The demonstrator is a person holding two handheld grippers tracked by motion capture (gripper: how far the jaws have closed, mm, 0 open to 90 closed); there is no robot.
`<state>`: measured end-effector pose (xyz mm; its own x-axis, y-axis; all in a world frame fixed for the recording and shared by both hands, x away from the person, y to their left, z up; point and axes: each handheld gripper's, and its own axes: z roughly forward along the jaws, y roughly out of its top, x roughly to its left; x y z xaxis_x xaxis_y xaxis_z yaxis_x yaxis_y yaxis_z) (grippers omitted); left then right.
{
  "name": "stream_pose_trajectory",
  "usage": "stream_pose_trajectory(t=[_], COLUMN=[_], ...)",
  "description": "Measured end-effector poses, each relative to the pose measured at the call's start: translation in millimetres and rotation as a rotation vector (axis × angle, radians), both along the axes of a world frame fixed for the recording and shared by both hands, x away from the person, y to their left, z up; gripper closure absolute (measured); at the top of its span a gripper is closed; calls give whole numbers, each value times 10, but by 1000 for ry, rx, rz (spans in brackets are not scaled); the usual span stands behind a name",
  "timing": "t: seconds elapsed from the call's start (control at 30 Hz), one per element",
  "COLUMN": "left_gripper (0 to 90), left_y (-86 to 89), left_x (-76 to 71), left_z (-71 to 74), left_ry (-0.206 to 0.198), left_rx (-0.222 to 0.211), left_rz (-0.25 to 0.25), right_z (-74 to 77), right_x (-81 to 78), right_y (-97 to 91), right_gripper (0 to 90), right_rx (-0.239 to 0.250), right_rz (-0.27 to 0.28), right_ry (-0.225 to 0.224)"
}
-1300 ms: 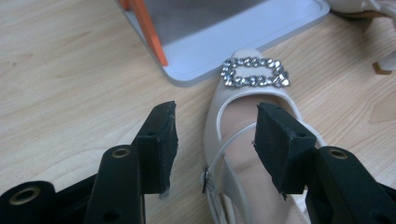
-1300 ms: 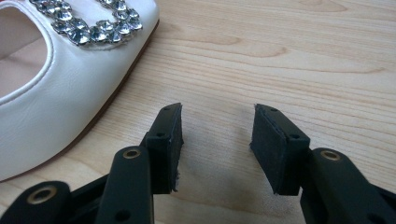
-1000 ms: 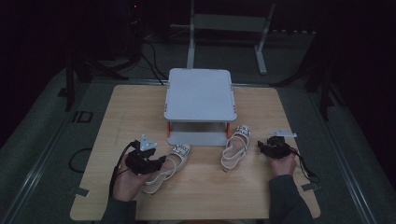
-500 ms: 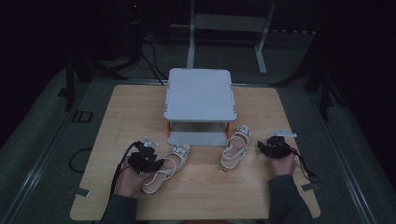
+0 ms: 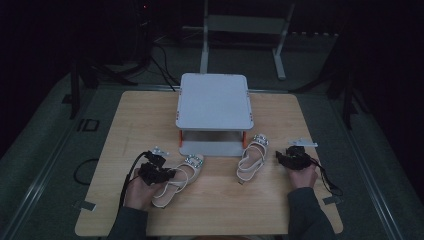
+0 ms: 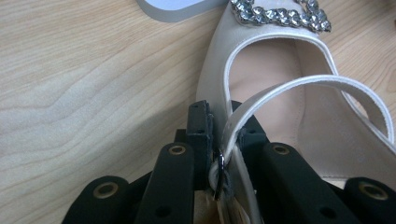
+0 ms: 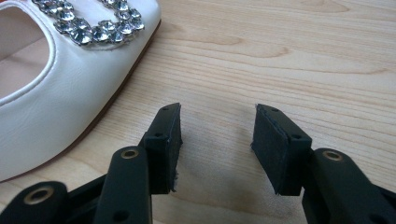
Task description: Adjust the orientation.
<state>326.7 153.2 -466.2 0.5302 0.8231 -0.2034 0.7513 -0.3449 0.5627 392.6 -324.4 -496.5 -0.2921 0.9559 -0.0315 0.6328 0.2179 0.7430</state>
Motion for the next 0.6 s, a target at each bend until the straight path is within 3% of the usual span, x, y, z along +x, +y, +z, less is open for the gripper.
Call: stream_pose_trajectory(t=[0.23,0.43,0.6], left_gripper=[812,813,813], left_y=[57,93,199], left_x=[6,-9,-33], left_z=[-6,40,106], left_ry=[24,11,-6], left_rx=[-59,-79,-99], left_rz=[20,32,77], right_z=[0,0,-1], right_x=[1,1,1], right_y=[-1,-2,-2], right_gripper=[517,517,518], right_rx=[0,0,0], right_rz=[0,0,0], right_ry=[0,-1,-1])
